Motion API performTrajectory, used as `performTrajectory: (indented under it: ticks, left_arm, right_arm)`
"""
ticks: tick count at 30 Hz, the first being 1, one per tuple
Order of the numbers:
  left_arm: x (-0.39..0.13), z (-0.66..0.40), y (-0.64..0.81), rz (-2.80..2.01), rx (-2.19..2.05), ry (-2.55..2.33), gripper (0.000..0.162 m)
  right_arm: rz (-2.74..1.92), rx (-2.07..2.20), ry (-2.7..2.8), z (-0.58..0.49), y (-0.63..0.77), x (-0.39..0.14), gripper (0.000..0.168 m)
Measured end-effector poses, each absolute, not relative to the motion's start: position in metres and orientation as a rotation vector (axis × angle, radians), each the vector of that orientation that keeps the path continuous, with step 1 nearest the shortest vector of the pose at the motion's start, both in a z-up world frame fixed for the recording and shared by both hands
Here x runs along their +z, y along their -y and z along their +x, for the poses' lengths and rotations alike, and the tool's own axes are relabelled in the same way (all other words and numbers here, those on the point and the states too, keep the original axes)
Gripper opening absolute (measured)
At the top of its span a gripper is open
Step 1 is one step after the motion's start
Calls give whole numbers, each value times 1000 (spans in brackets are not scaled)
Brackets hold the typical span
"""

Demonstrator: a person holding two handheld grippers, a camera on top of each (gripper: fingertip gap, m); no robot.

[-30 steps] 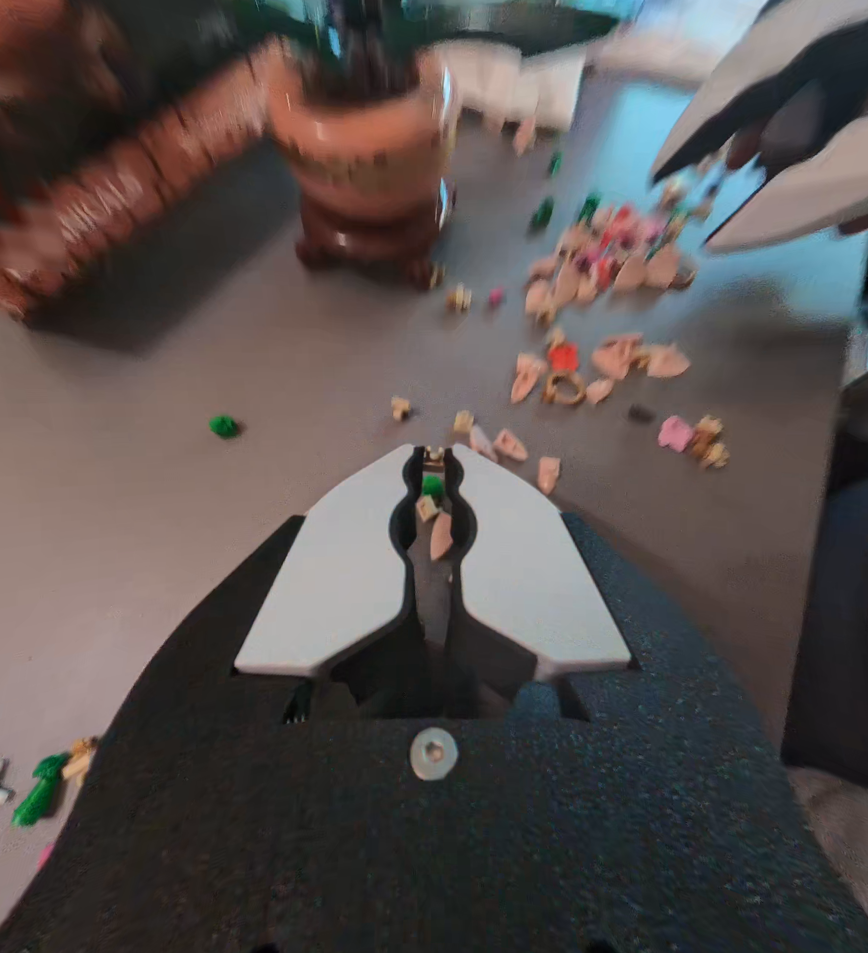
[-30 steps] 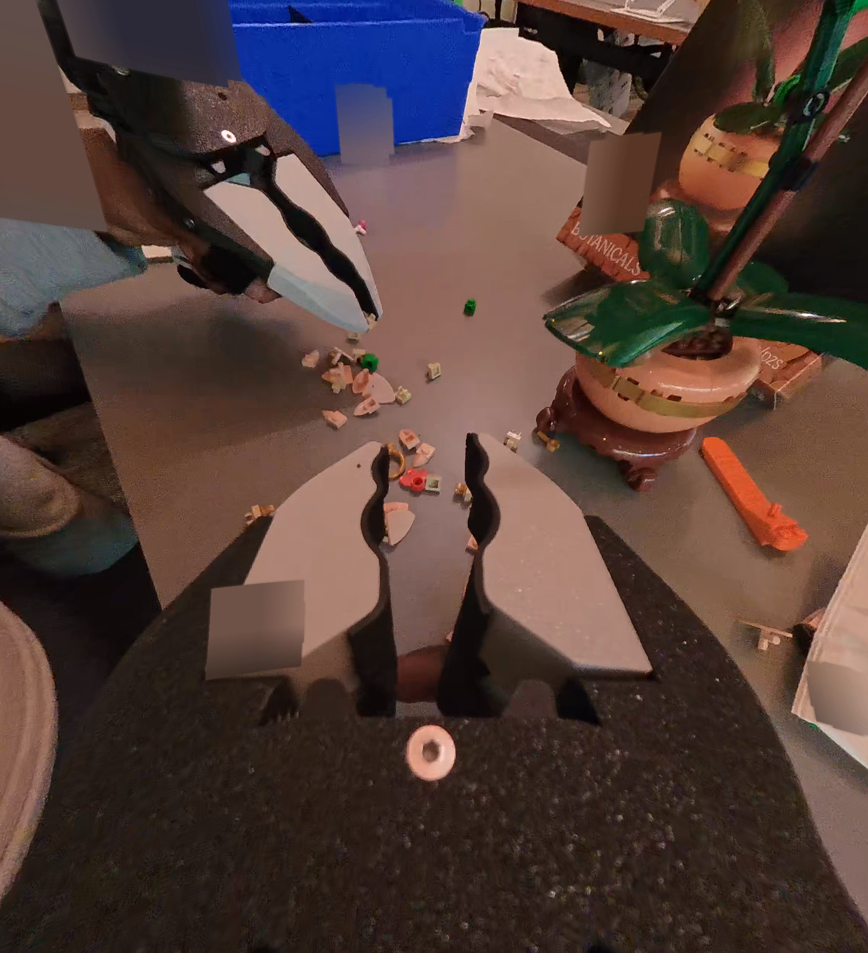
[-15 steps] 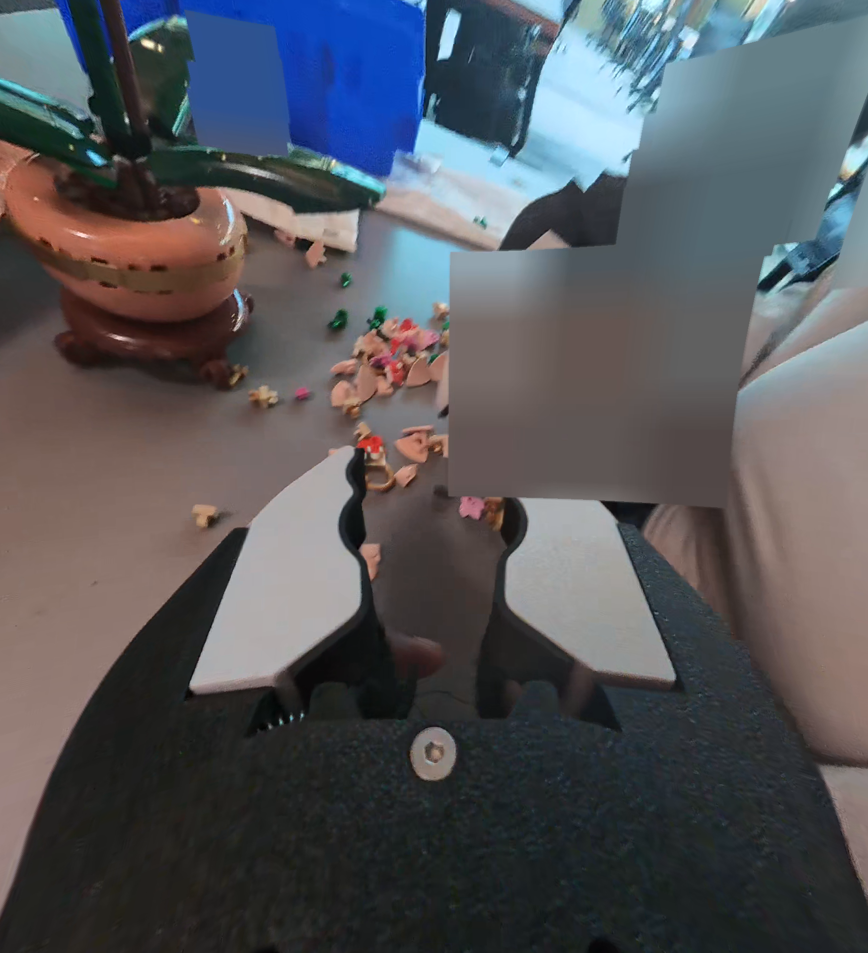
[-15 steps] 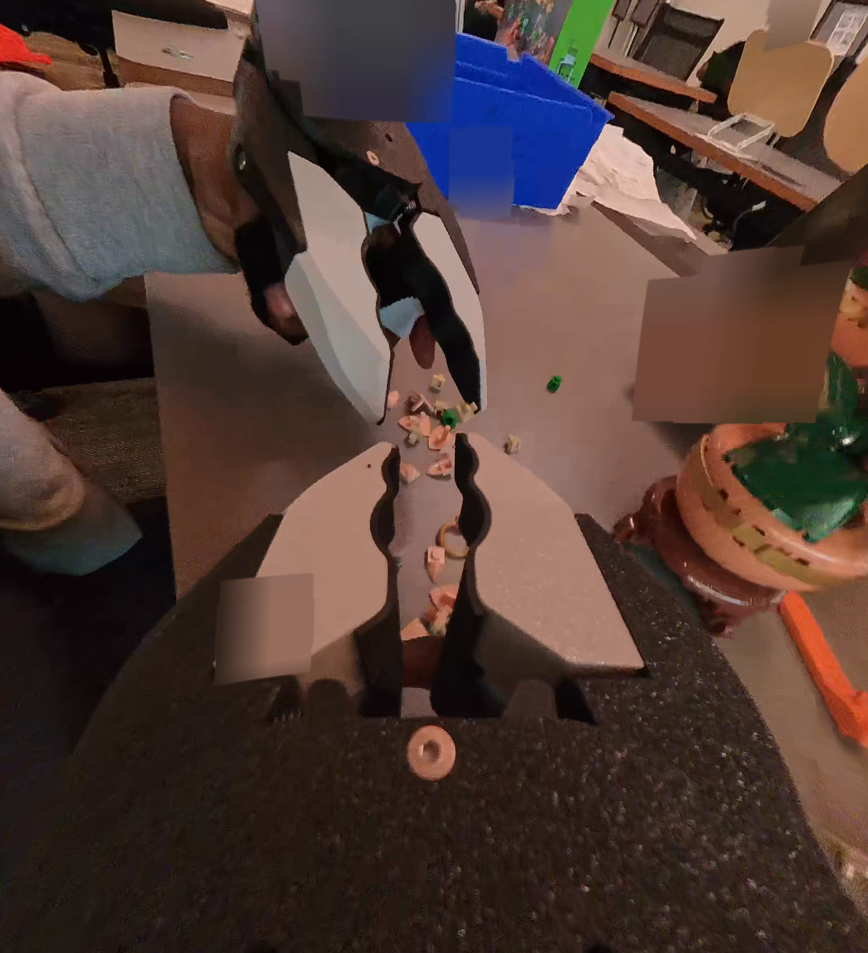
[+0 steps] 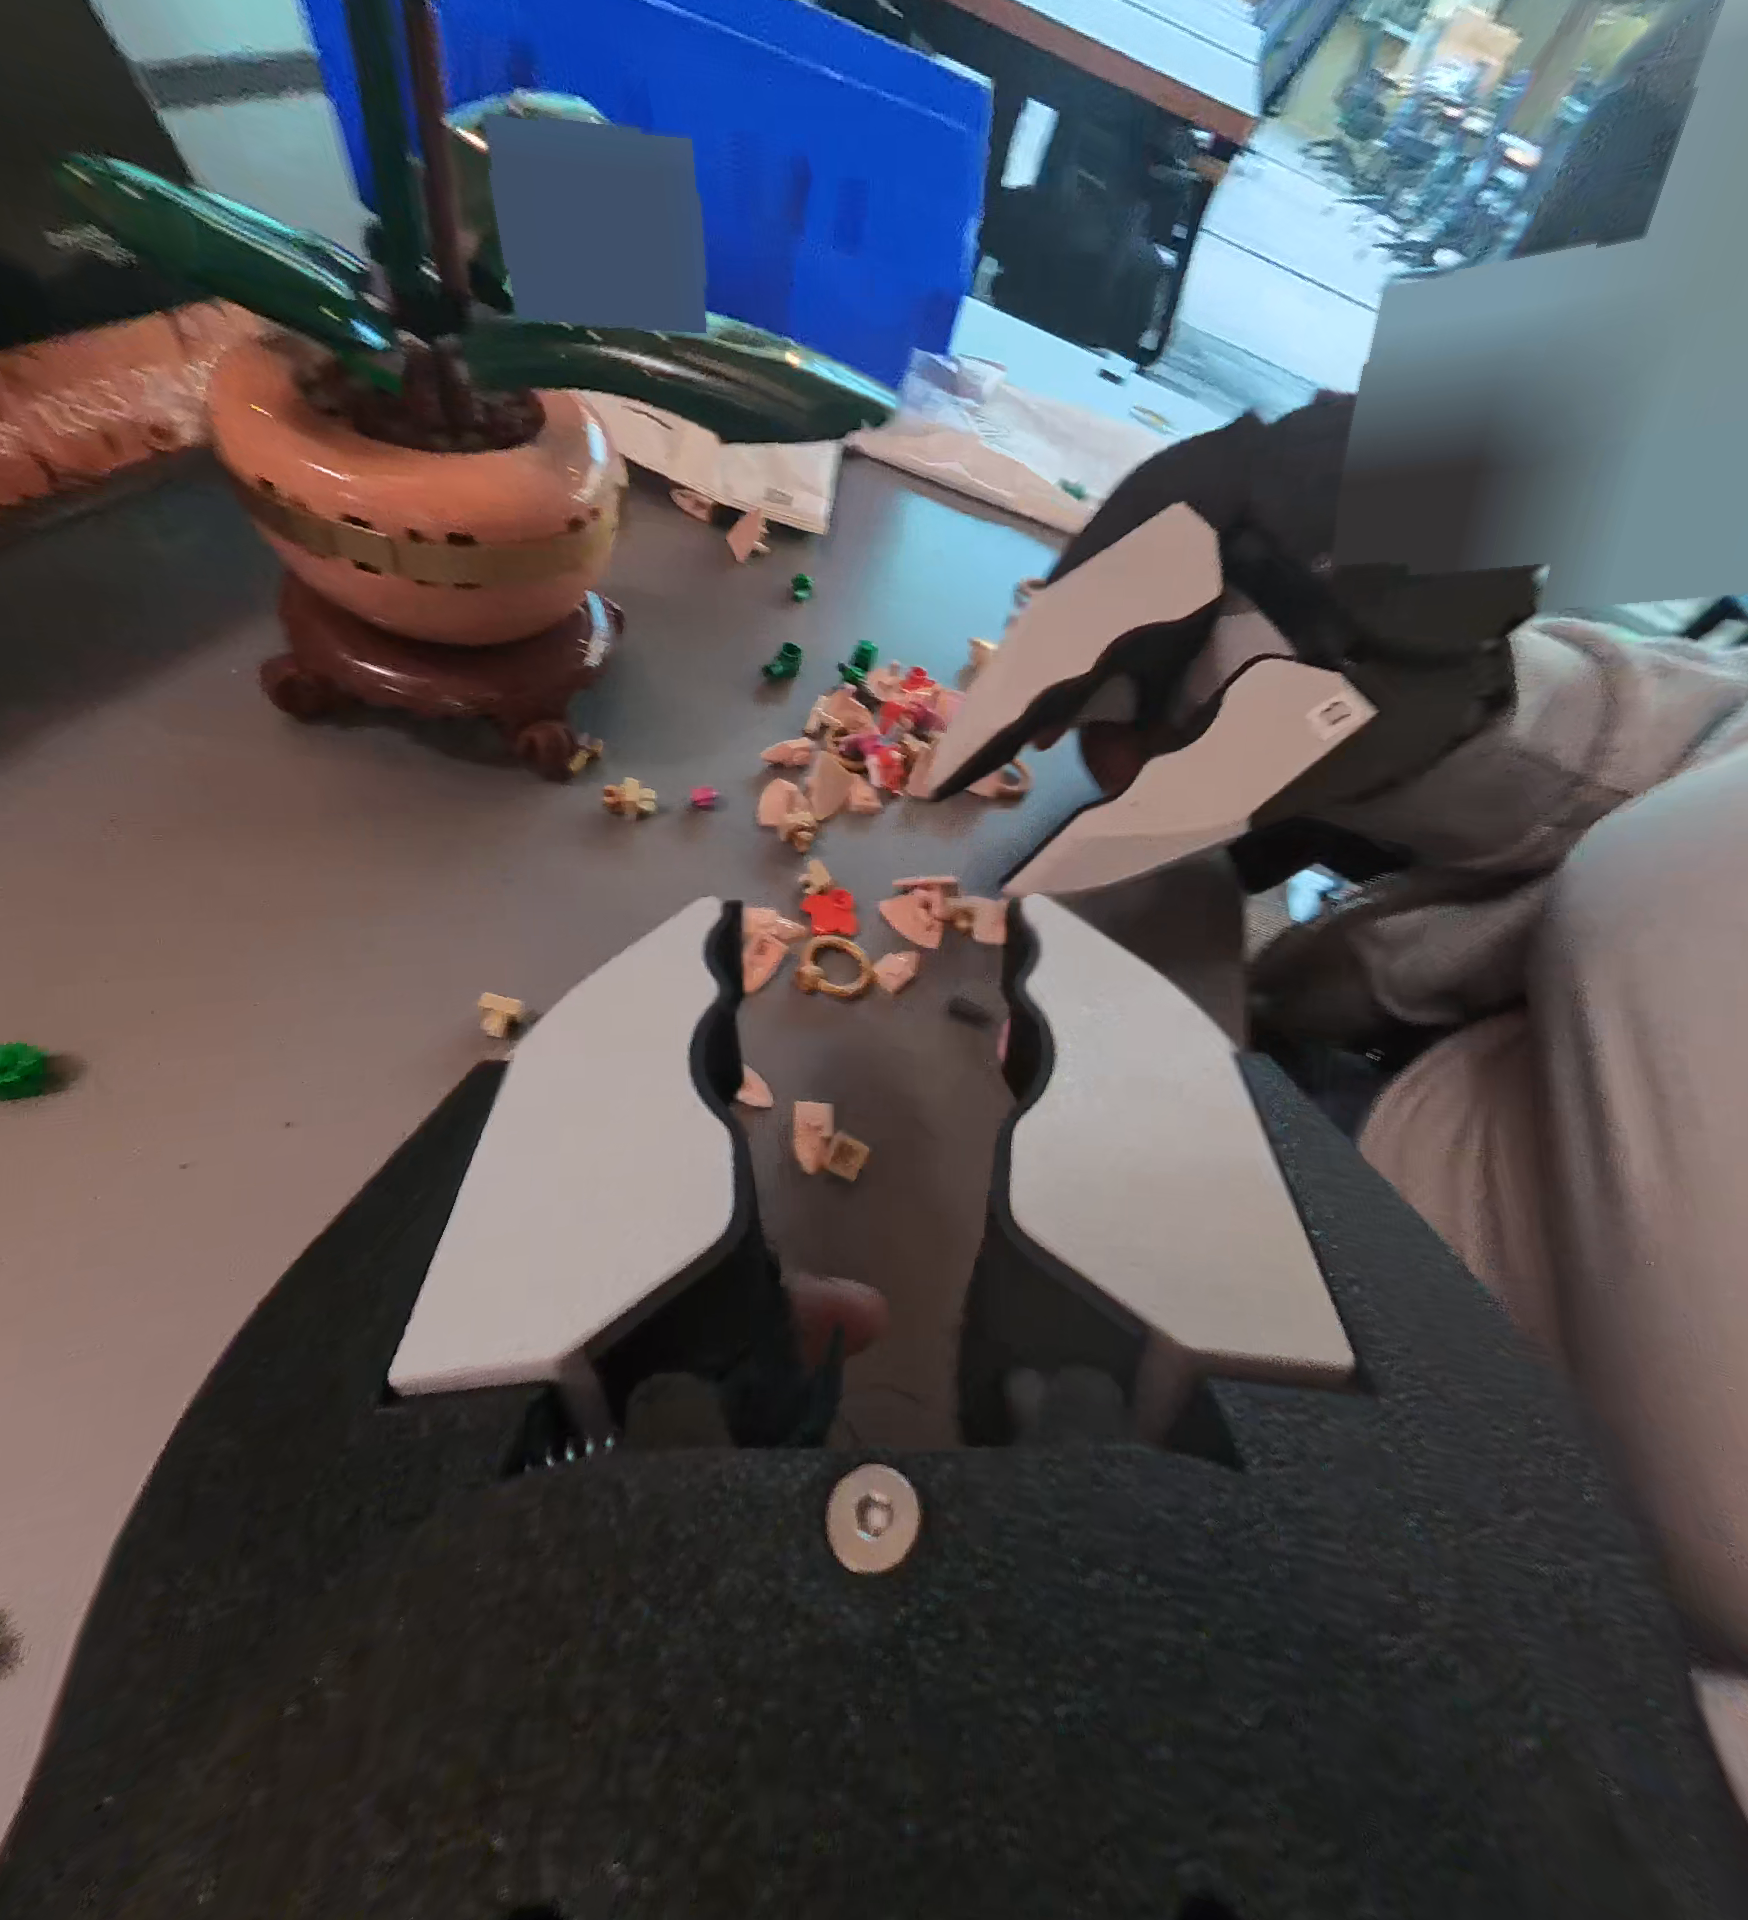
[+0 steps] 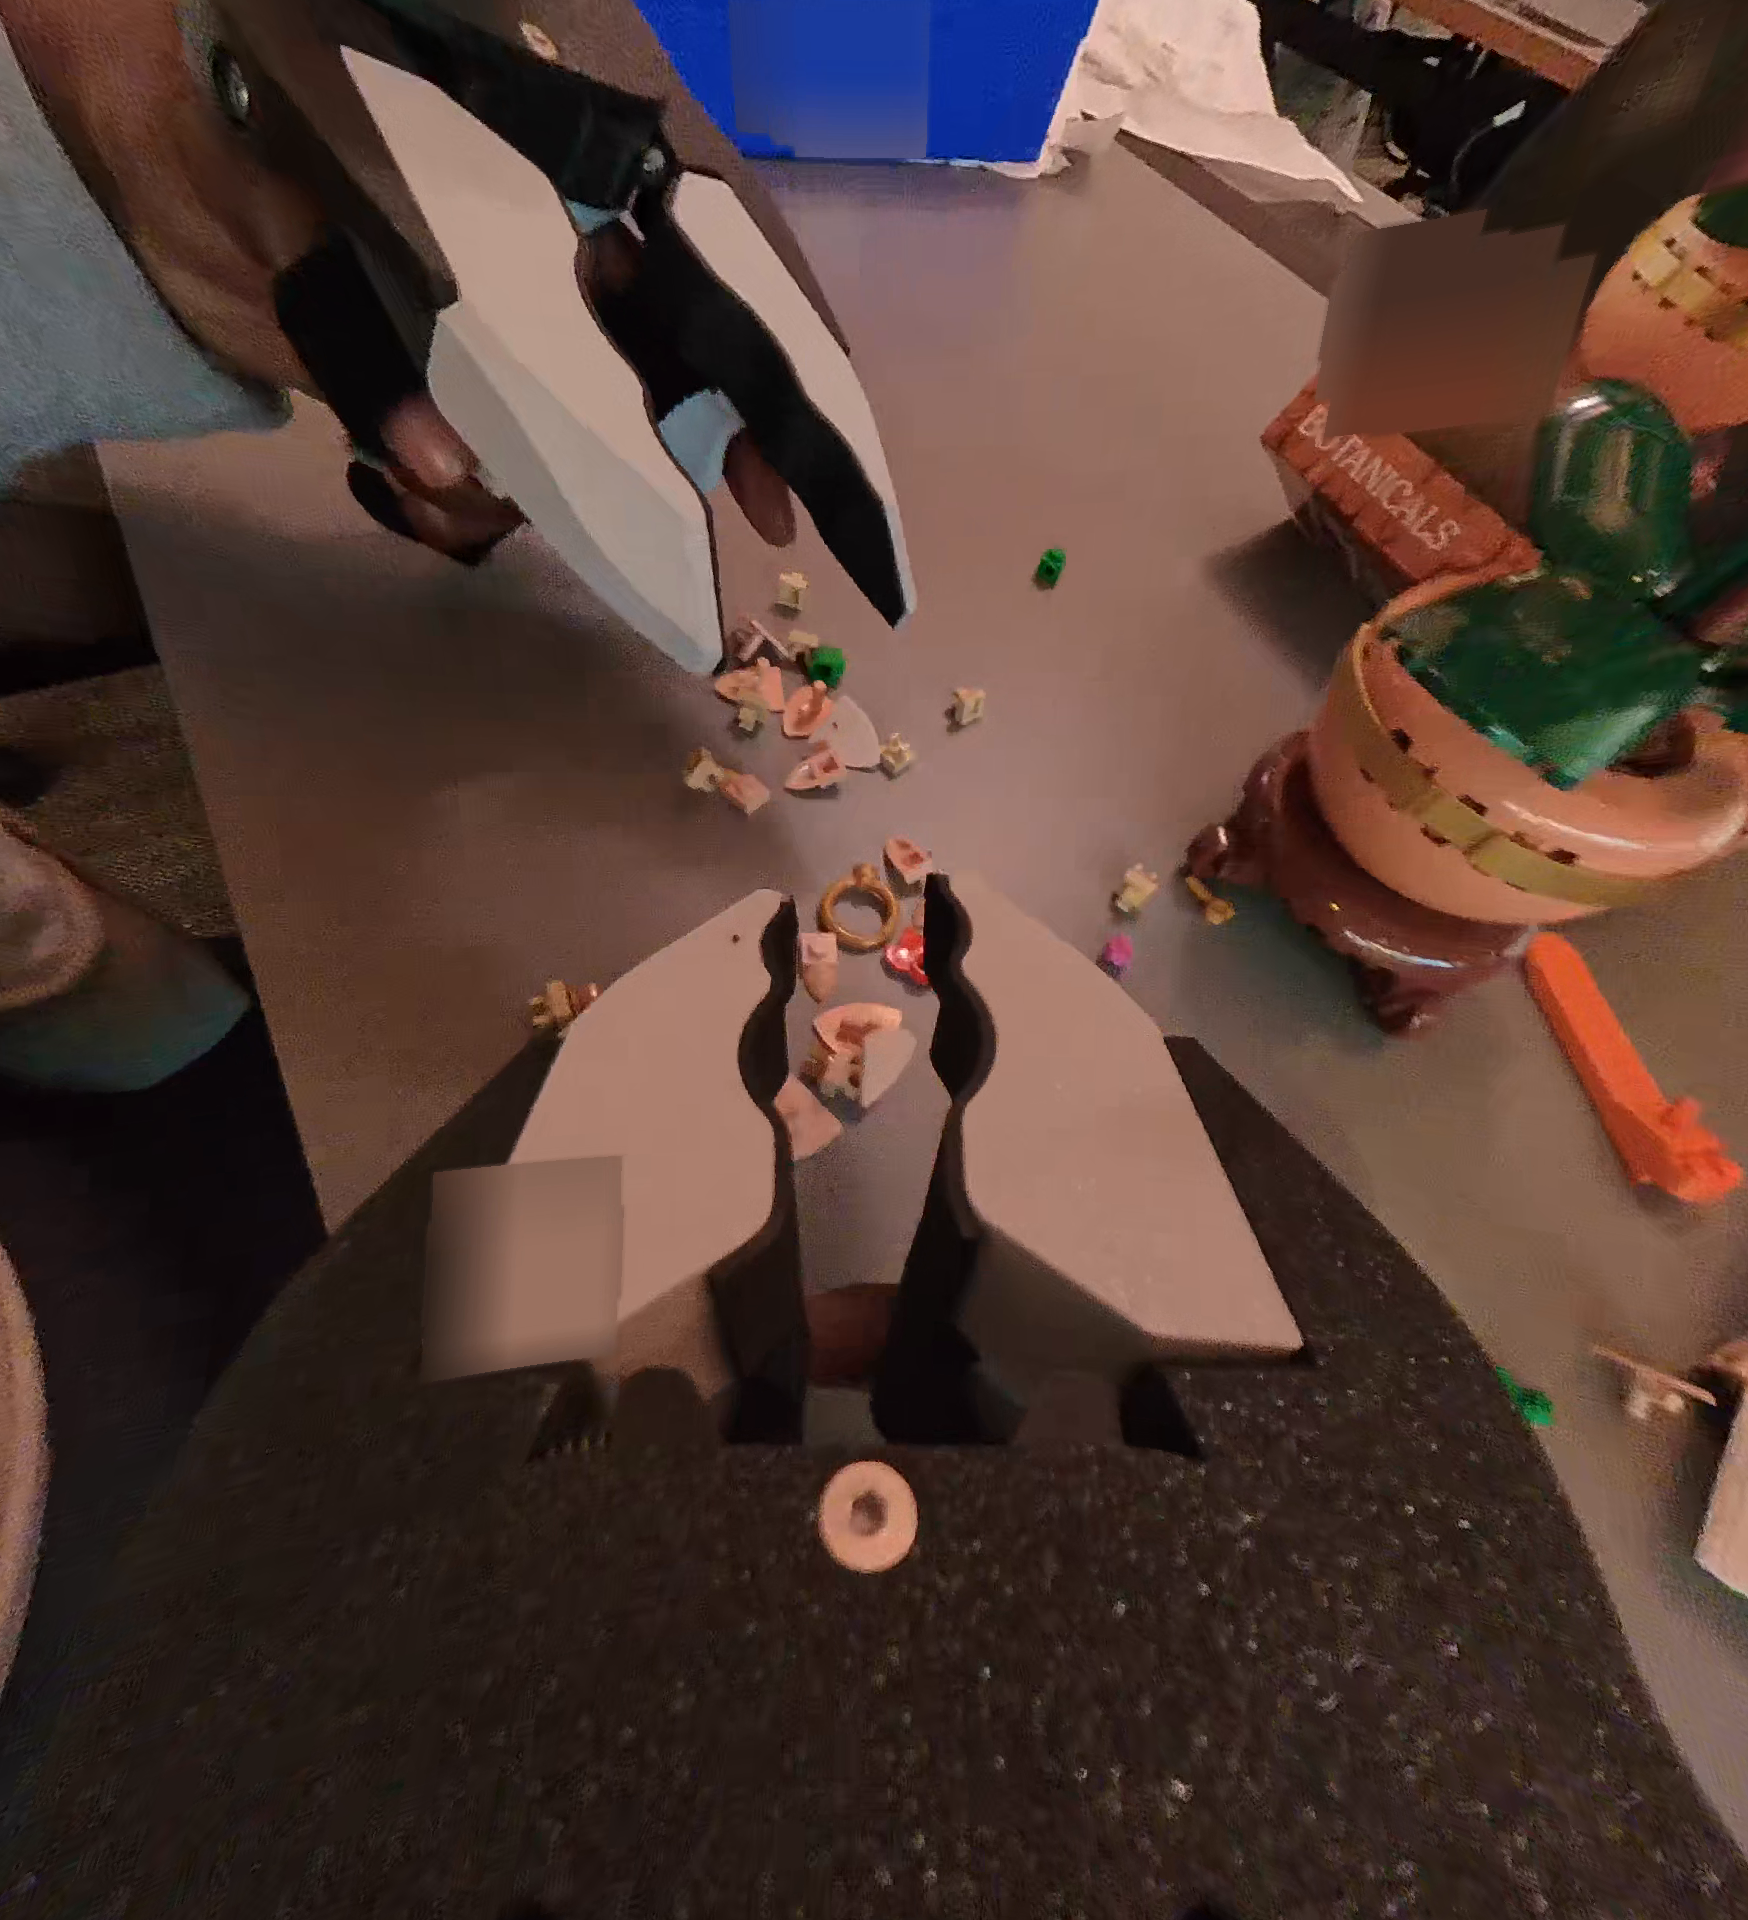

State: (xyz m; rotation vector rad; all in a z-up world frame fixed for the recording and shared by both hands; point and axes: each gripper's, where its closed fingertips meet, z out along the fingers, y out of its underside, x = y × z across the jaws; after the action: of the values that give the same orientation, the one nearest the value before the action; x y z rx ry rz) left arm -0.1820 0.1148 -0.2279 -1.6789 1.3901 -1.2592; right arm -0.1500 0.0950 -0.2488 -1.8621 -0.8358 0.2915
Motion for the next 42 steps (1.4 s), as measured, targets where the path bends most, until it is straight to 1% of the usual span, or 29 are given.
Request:
performTrajectory:
  ticks: [3,4,6,7,8,11,15,18,22,24,27,30,34,37,42]
  left_arm:
    - [-215,-185,-132,-1604,-1127,-1264,25]
    - [-206,-187,-135,-1556,-1111,-1217,21]
    - [-189,-193,-137,-1489,-1099,-1135,22]
    - [-184,-197,-139,-1475,-1074,-1109,31]
    - [-180,-201,-143,-1465,-1023,-1086,51]
    - [-174,-210,-150,-1411,-841,-1069,61]
    - [-171,-212,-148,-1393,-729,-1055,21]
    - [-181,-206,-141,-1411,-704,-1125,11]
    - [-201,-190,-118,-1436,-755,-1276,8]
    - [-217,-184,-103,-1466,-777,-1396,9]
    - [-240,-180,-100,-1527,-715,-1485,14]
    - [-251,-171,-94,-1514,-682,-1557,15]
    - [-253,-158,-92,-1464,-656,-1616,16]
    - [-250,-153,-93,-1445,-647,-1613,16]
    - [-251,-155,-95,-1463,-659,-1587,12]
  right_arm:
    - [-1893,212,785,-113,-88,-244,18]
    - [-1916,190,765,-97,-85,-244,16]
    - [-1998,167,701,-63,-77,-248,14]
    - [-2042,179,664,-50,-73,-251,13]
    - [-2079,202,629,-40,-68,-253,13]
    - [-2140,326,602,-38,-55,-260,15]
    - [-2193,390,628,-60,-53,-272,27]
    - [-2212,318,631,-68,-63,-281,26]
    - [-2188,396,680,-98,-65,-283,26]
    - [-2157,438,719,-110,-63,-279,26]
    - [-2135,381,668,-94,-69,-271,26]
    - [-2196,323,548,-63,-75,-274,26]
    - [-2222,432,513,-70,-77,-281,30]
    - [-2227,508,607,-90,-70,-284,30]
    - [-2184,432,561,-76,-76,-273,29]
